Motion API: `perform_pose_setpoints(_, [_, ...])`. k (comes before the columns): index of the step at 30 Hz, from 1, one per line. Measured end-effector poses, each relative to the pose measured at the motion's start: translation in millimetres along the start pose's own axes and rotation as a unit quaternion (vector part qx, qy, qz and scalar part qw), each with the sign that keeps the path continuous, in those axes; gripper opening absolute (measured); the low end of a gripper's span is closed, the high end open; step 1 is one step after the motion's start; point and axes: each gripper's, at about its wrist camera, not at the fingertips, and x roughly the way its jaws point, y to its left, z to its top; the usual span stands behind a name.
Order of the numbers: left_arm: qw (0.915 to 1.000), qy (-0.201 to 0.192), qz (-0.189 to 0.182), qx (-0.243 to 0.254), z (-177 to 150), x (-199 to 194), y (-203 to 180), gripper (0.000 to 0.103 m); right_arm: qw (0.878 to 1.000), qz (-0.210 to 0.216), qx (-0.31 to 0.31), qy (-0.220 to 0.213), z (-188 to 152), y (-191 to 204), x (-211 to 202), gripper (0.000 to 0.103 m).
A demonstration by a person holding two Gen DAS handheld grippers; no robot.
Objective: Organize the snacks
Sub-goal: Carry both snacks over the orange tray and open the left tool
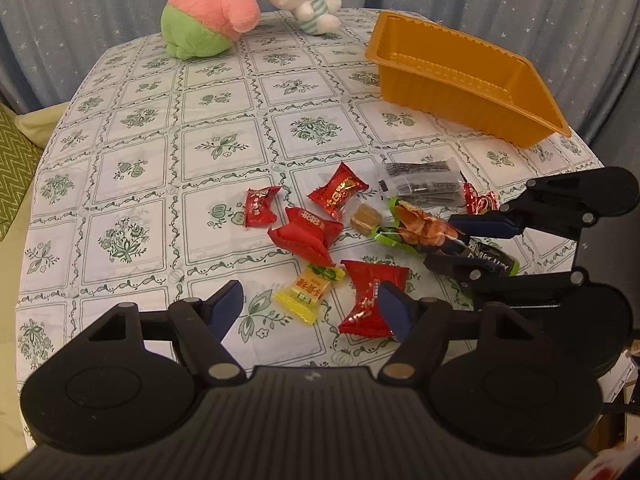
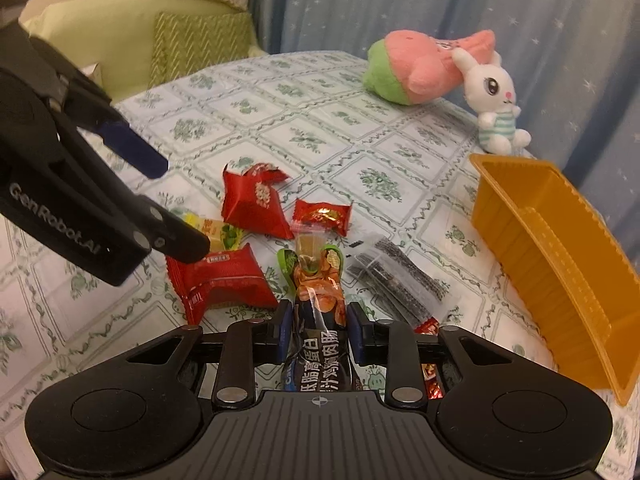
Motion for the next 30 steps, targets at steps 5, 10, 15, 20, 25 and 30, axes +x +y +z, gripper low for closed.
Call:
perform_pose_setpoints(5, [0.9999,-0.001,-0.009,0.006,1,-1,-1,0.068,0.998,-0.001,0.055,-0.004,-1,-12,-15,0.030])
perform_pose_setpoints(10, [0.9990,0.002,-0.037,0.026,-3,0,-6,0.053,0.992,-0.006,0.124,-0.007,-8,-29,-35,0.030])
perform_pose_setpoints(15, [0.9968,0.012,-0.057,0.055,-6,7,-19,0.044,0.987,-0.021,0.161,-0.009,-19,-41,-53,0.030])
perform_pose_setpoints(20, [0.9954,0.023,-0.051,0.078,-2,18,-31,0.040,0.982,-0.031,0.186,-0.009,-30,-50,-63,0.030])
perform_pose_setpoints(25, [0.9957,0.033,-0.040,0.077,4,28,-37,0.031,0.980,-0.029,0.195,-0.009,-40,-60,-69,0.030])
perform_pose_setpoints(30, [0.9968,0.038,-0.027,0.065,6,31,-43,0.024,0.980,-0.023,0.200,-0.007,-48,-76,-72,0.029])
